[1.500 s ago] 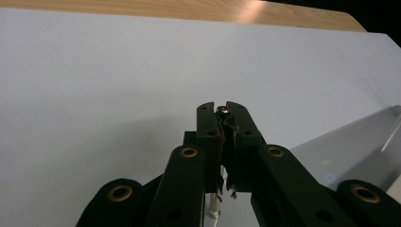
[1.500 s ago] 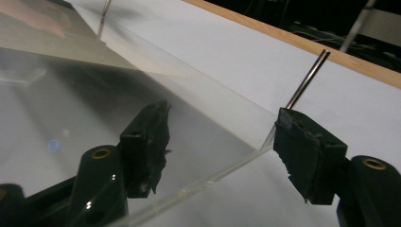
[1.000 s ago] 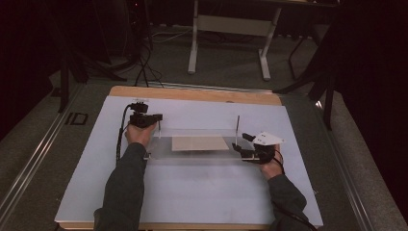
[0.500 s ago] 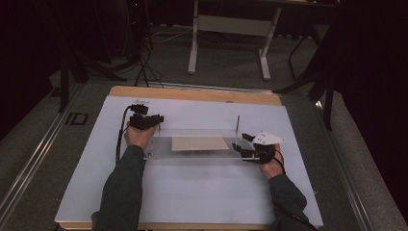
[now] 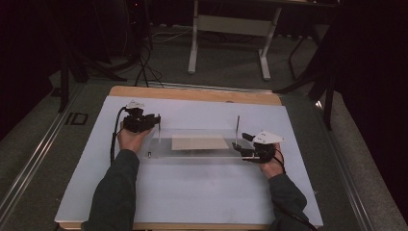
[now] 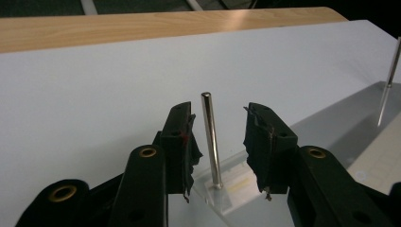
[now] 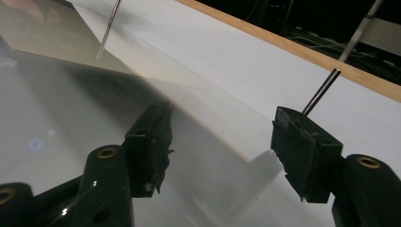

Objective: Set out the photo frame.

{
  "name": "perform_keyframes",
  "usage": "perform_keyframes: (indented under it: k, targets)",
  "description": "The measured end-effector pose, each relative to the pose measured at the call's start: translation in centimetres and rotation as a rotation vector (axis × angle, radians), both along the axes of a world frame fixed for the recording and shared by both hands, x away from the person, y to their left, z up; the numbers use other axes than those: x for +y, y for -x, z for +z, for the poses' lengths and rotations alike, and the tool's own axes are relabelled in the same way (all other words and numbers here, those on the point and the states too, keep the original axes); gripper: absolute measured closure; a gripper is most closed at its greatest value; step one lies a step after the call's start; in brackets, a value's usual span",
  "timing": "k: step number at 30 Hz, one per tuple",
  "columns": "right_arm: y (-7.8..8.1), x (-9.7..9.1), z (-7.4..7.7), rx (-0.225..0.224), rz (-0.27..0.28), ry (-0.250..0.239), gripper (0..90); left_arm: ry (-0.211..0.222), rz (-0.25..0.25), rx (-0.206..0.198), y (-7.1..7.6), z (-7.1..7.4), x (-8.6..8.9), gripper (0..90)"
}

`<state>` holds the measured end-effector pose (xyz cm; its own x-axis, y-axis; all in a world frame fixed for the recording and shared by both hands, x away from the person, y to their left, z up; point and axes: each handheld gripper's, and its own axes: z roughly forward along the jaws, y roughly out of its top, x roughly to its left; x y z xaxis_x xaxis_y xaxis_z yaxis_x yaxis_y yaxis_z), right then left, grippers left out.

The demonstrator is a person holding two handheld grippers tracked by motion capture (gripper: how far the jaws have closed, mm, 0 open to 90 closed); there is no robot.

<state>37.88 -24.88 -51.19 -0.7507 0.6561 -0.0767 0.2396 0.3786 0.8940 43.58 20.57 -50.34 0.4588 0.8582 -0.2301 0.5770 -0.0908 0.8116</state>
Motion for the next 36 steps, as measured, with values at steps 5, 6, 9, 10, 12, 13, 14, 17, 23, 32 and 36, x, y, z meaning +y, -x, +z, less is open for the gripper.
perform_keyframes:
  k: [5,6,9,10,12,13,14,17,23,32,36]
  targets:
    - [0.0,0.0,0.1,0.005,-0.001,-0.001,37.0,-0.007,-0.026,-0.031,1.0,0.5,0.1,61.2]
    - [0.0,0.0,0.1,0.004,-0.001,-0.001,37.0,-0.006,-0.030,-0.033,1.2,0.5,0.1,61.1]
    - [-0.1,0.0,0.1,0.006,-0.001,-0.001,37.0,-0.019,-0.049,-0.050,2.0,0.7,0.3,61.2]
    - [-0.1,0.0,0.1,0.008,-0.003,-0.002,37.0,-0.014,-0.050,-0.054,2.2,0.8,0.4,61.2]
    - [-0.1,0.0,0.1,0.009,-0.003,-0.003,37.0,0.013,-0.054,-0.061,2.6,0.8,0.8,60.3]
    - [-0.1,0.0,0.1,0.009,-0.004,-0.002,37.0,0.018,-0.057,-0.066,2.9,0.8,1.1,59.5]
    - [0.0,0.0,0.1,0.007,-0.004,-0.002,37.0,0.022,-0.054,-0.069,3.1,0.8,1.2,59.3]
    - [-0.1,0.0,0.1,0.008,-0.005,-0.003,37.0,0.007,-0.067,-0.074,3.7,0.7,1.5,57.0]
    - [-0.1,0.0,0.1,0.009,-0.005,-0.004,37.0,-0.013,-0.071,-0.068,4.7,0.0,2.1,53.7]
    - [-0.1,0.0,0.2,0.013,-0.005,-0.003,37.0,-0.065,-0.038,-0.090,6.2,-0.6,2.7,50.1]
    - [-0.2,0.0,0.3,0.015,-0.007,-0.011,37.0,-0.107,-0.044,-0.119,7.1,-0.5,2.7,49.6]
